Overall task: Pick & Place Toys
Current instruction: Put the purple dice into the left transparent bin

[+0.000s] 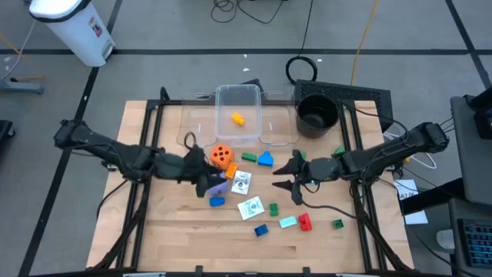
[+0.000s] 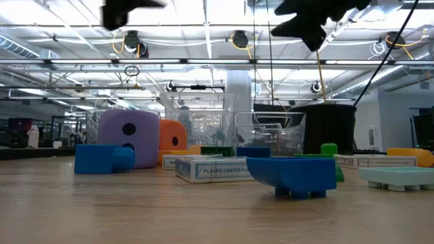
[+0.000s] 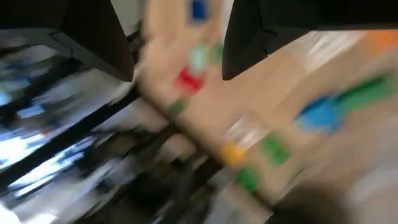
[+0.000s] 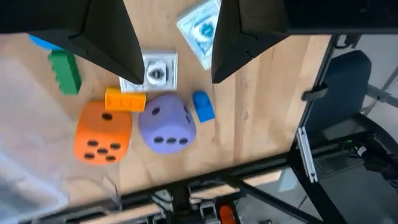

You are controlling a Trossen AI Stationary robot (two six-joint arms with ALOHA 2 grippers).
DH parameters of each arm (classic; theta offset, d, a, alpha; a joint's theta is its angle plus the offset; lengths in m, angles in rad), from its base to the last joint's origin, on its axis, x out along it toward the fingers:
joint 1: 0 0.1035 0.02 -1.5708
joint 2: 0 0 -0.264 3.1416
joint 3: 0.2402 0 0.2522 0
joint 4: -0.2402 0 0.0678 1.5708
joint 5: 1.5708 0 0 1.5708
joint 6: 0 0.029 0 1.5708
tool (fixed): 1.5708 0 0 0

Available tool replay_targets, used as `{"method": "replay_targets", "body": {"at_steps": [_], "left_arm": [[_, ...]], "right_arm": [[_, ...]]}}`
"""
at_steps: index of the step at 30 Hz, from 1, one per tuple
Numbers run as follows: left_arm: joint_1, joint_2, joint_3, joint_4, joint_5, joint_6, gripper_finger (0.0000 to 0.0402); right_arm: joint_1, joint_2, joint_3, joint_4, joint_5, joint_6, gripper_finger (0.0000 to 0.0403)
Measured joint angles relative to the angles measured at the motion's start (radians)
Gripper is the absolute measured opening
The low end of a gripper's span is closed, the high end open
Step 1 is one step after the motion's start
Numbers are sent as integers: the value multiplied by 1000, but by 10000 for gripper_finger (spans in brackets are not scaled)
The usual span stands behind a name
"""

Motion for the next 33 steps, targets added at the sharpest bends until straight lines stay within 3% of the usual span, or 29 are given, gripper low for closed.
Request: {"method": "replay_targets", "body": {"at_steps": [3,6,13,17,25,33], "left_arm": [[-45,39,77,-236,-40,-40,248],[-63,85,118,-337,-35,-9,248],[-11,163,121,-386,147,185,248],[66,188,121,-448,236,211,248],[189,184,121,-497,308,264,248],[261,181,121,-490,310,265,248]], "right_arm": [[0,0,-27,14,-3,41,180],[-1,0,-42,14,-3,62,180],[-1,0,-47,18,22,42,180],[-7,0,-47,18,26,40,180],[-9,0,-47,14,26,39,180],[-9,0,-47,12,28,23,180]]}}
